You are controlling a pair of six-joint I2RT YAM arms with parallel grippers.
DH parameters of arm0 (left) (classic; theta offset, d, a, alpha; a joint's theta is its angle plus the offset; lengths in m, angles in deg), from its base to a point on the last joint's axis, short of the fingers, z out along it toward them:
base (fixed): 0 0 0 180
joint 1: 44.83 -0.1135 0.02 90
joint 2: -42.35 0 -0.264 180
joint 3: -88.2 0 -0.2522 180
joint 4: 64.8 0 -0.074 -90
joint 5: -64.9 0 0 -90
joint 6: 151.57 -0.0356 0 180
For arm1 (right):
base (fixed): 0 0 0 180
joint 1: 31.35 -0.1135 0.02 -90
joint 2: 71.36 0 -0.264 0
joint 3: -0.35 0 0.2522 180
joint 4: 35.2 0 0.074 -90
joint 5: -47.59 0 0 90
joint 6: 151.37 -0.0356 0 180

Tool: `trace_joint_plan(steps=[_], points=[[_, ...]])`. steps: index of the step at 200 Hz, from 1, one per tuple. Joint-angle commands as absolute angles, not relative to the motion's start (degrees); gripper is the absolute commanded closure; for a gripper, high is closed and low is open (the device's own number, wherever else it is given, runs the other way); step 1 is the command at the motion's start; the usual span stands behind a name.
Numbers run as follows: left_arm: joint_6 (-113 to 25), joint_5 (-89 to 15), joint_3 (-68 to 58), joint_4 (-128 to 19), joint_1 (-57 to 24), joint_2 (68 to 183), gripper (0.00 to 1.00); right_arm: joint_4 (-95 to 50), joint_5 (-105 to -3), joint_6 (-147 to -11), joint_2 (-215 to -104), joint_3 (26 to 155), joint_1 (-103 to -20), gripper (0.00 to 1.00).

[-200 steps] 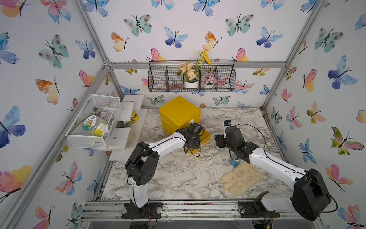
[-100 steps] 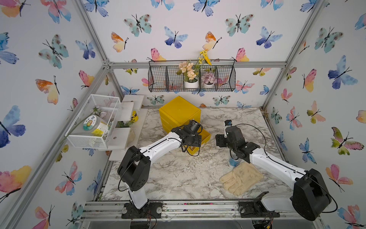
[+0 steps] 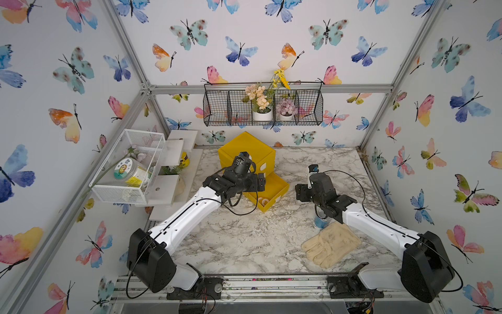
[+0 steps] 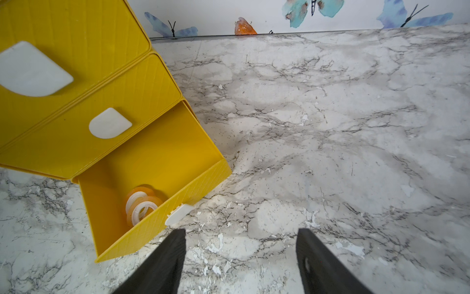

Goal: Place the transparent tape into the drawer according to color
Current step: Close the drawer in the storage box.

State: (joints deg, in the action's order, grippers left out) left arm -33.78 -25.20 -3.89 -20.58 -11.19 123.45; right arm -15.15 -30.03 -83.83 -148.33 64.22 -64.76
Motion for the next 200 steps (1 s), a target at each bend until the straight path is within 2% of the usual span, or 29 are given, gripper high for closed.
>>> trace_joint_plan(steps=[1,82,161,200], points=[[-33.21,-27.36,-5.2,-22.79,-14.47,120.48,0.01,-16.95,-32.33,-84.99,-148.66,62.83,-64.49,0.27],[-32.55,-26.75,-3.96,-25.58,-20.34,120.38,0.01,-19.13,-34.82,-86.42,-150.94,61.5,-64.49,0.25],[-30.14,-26.09,-0.61,-31.51,-25.54,125.6,0.0,-20.28,-37.88,-87.8,-153.63,60.8,-64.49,0.26],[-30.06,-27.57,-1.42,-33.94,-25.59,128.42,0.11,-21.02,-39.57,-88.04,-154.02,60.34,-64.49,0.28]])
